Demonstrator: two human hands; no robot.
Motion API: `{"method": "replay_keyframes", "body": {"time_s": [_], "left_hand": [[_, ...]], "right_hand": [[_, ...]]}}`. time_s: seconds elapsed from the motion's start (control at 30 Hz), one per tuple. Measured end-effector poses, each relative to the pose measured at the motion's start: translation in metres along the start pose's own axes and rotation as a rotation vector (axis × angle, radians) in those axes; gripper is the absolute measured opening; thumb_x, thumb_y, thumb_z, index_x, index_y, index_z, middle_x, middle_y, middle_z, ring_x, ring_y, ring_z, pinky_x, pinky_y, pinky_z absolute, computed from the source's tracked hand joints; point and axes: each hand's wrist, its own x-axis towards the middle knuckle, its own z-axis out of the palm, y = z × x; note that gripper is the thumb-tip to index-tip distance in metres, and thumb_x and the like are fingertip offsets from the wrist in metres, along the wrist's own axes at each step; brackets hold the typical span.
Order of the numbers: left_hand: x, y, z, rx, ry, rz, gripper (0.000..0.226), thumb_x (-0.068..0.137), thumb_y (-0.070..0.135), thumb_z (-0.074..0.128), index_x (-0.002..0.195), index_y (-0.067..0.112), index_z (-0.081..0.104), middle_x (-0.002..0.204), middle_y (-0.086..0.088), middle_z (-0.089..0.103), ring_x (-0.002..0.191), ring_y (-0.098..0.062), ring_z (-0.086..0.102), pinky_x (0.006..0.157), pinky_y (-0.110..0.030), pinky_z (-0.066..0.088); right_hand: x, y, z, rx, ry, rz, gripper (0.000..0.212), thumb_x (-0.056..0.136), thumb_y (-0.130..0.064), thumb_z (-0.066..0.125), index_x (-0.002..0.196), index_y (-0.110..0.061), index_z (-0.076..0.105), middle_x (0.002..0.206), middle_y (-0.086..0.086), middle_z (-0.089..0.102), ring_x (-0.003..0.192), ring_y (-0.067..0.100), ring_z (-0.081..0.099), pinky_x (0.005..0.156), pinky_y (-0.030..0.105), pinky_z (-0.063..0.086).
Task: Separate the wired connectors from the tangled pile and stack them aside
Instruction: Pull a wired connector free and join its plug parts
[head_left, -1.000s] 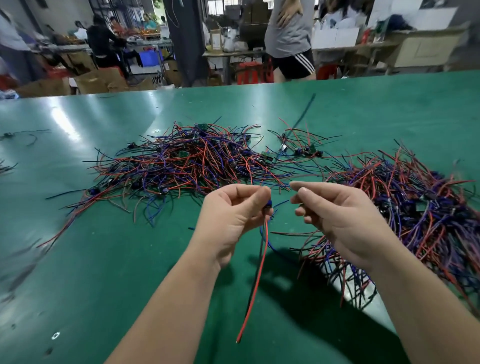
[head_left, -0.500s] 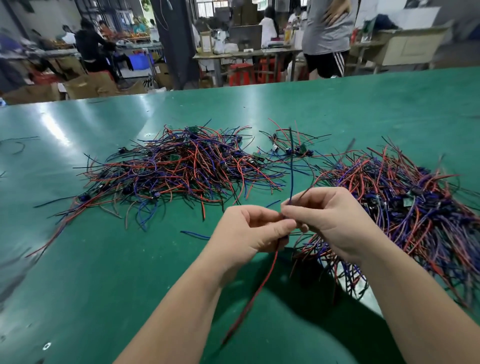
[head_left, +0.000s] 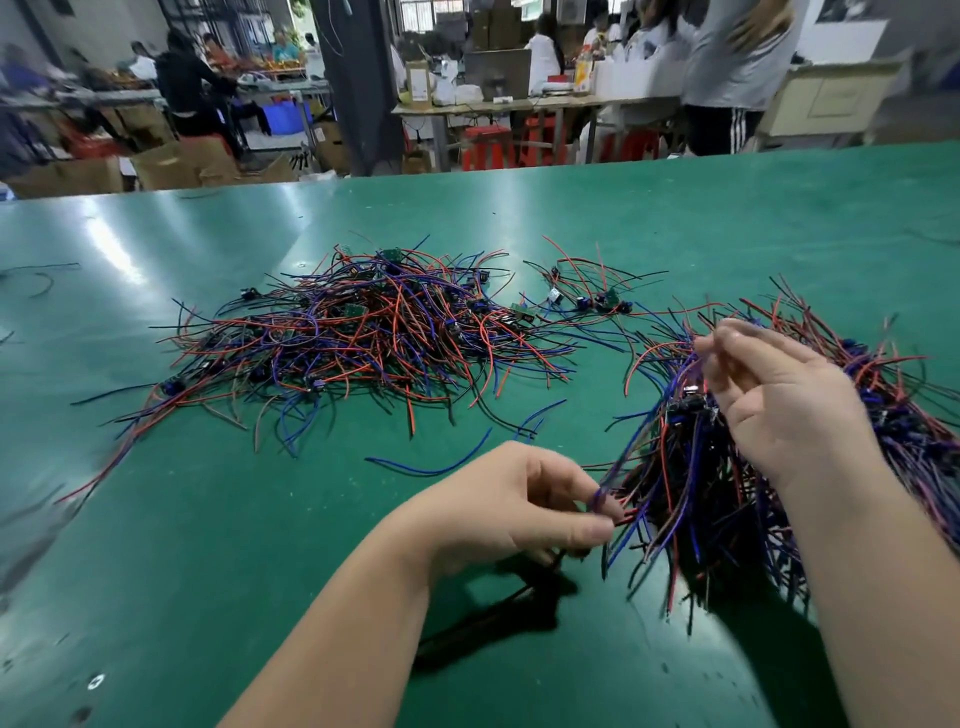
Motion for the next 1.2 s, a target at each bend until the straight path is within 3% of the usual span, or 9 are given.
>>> {"method": "replay_keyframes", "body": {"time_s": [0.23,0.37,0.5,0.6,0.7,0.8,0.93,1.07,1.2], "left_hand": [[0.004,0.016,-0.004,-0.780,0.447,0.258,0.020,0.054,0.020,0.073,0.050,0.018,0.054,0.062,-0.003,0.064,0.042,-0.005,0.055,0.042,-0.015,0.047],[0.011,0.011,0.004,-0.632,0.625,0.378,0.023,0.055,0.014,0.076,0.063,0.011,0.054,0.055,-0.003,0.062,0.047,-0.011,0.060,0.050,-0.018,0.051],[0.013,0.005,0.008,-0.221,0.610,0.399,0.023,0.068,-0.001,0.081,0.069,0.020,0.071,0.066,0.004,0.069,0.061,-0.007,0.059,0.062,-0.017,0.050],[0.011,0.003,0.005,-0.039,0.498,0.393,0.041,0.081,-0.017,0.060,0.083,0.022,0.074,0.081,0.009,0.073,0.077,-0.002,0.065,0.075,-0.016,0.051],[0.012,0.004,-0.001,-0.161,0.481,0.274,0.049,0.083,-0.023,0.039,0.082,0.014,0.070,0.076,0.003,0.074,0.075,-0.010,0.070,0.072,-0.023,0.057],[0.013,0.005,0.001,-0.349,0.492,0.183,0.011,0.087,-0.001,0.061,0.089,0.009,0.065,0.071,-0.010,0.072,0.065,-0.020,0.070,0.062,-0.029,0.058],[0.015,0.000,0.009,-0.331,0.471,0.125,0.009,0.079,0.001,0.071,0.084,0.007,0.066,0.067,-0.007,0.071,0.059,-0.014,0.068,0.058,-0.024,0.057],[0.013,-0.001,0.008,-0.367,0.346,0.031,0.013,0.077,-0.003,0.072,0.083,0.002,0.062,0.062,-0.005,0.068,0.056,-0.013,0.067,0.054,-0.022,0.055],[0.010,-0.003,0.010,-0.266,0.197,-0.059,0.017,0.076,0.001,0.076,0.082,0.006,0.060,0.066,-0.007,0.069,0.060,-0.014,0.067,0.058,-0.022,0.055]], "right_hand": [[-0.017,0.017,0.012,-0.299,-0.299,0.211,0.029,0.060,0.001,0.069,0.088,-0.004,0.068,0.069,0.008,0.069,0.059,0.013,0.067,0.054,0.016,0.051],[-0.043,0.041,0.034,-0.303,-0.536,0.259,0.028,0.053,-0.016,0.075,0.081,-0.015,0.078,0.074,0.004,0.071,0.061,0.010,0.066,0.054,0.014,0.050],[-0.043,0.044,0.039,-0.113,-0.434,0.200,0.013,0.064,-0.015,0.066,0.070,-0.014,0.077,0.064,-0.002,0.068,0.052,0.003,0.058,0.050,0.011,0.046],[-0.039,0.037,0.035,-0.131,-0.405,0.221,0.012,0.065,-0.015,0.065,0.069,-0.013,0.077,0.063,0.000,0.065,0.048,0.004,0.054,0.047,0.011,0.044],[-0.036,0.033,0.029,-0.242,-0.446,0.256,0.011,0.064,-0.015,0.067,0.068,-0.010,0.076,0.063,0.004,0.066,0.048,0.007,0.056,0.046,0.013,0.044],[-0.036,0.038,0.025,-0.373,-0.532,0.270,0.019,0.064,-0.019,0.068,0.074,-0.005,0.074,0.067,0.005,0.068,0.052,0.009,0.057,0.045,0.013,0.041],[-0.036,0.041,0.023,-0.577,-0.515,0.144,0.028,0.064,-0.027,0.071,0.078,-0.004,0.074,0.072,0.012,0.067,0.056,0.009,0.054,0.049,0.015,0.039],[-0.024,0.027,0.019,-0.505,-0.301,0.029,0.018,0.062,-0.024,0.074,0.063,-0.006,0.069,0.053,0.004,0.061,0.045,0.007,0.051,0.042,0.014,0.039],[-0.009,0.007,0.004,-0.171,0.011,-0.043,0.014,0.076,-0.018,0.072,0.080,-0.007,0.066,0.062,-0.001,0.068,0.052,0.006,0.060,0.047,0.014,0.045]]}}
